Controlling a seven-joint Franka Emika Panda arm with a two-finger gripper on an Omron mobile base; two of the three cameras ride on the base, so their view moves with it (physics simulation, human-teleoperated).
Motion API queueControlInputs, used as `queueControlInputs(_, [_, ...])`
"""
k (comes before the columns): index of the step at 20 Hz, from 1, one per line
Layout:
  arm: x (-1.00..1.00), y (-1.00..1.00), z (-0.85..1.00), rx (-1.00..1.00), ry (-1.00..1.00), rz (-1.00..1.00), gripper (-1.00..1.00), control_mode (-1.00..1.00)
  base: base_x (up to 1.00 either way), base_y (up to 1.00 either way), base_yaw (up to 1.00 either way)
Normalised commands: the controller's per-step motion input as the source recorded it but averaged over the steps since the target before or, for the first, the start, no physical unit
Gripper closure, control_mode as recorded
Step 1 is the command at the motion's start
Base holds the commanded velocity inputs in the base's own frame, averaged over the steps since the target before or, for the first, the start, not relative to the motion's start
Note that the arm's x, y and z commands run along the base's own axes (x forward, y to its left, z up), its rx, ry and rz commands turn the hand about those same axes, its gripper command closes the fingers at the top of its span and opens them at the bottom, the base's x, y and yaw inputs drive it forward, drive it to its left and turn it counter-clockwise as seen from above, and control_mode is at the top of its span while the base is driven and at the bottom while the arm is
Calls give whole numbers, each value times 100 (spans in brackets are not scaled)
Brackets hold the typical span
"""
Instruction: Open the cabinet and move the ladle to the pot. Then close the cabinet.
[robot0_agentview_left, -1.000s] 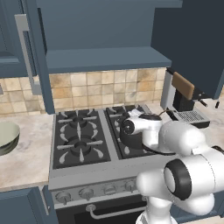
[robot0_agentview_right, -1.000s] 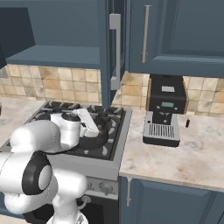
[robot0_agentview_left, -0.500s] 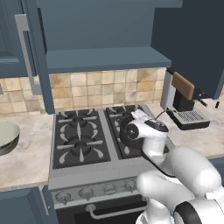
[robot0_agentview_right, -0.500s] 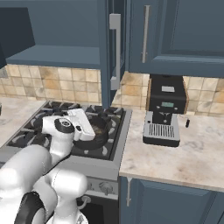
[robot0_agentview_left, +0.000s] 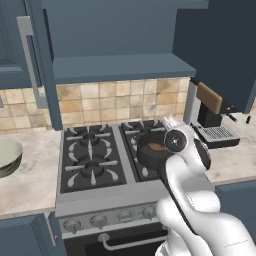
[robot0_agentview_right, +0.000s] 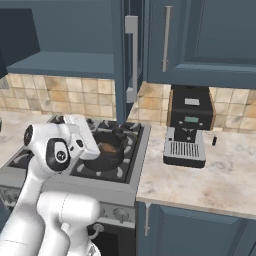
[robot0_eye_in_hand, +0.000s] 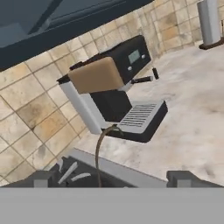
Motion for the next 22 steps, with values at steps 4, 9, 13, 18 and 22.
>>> queueControlInputs(4, [-87, 16, 100, 25, 8, 0, -100, -100, 0, 0, 0])
queueControlInputs(9, [-93, 31, 100, 22, 9, 1, -100, -100, 0, 0, 0])
queueControlInputs(13, [-91, 31, 100, 20, 9, 2, -100, -100, 0, 0, 0])
queueControlInputs(18, [-99, 8, 97, 12, 3, 5, -100, -100, 0, 0, 0])
queueControlInputs(22, [-100, -15, 30, 1, -4, 10, -100, -100, 0, 0, 0])
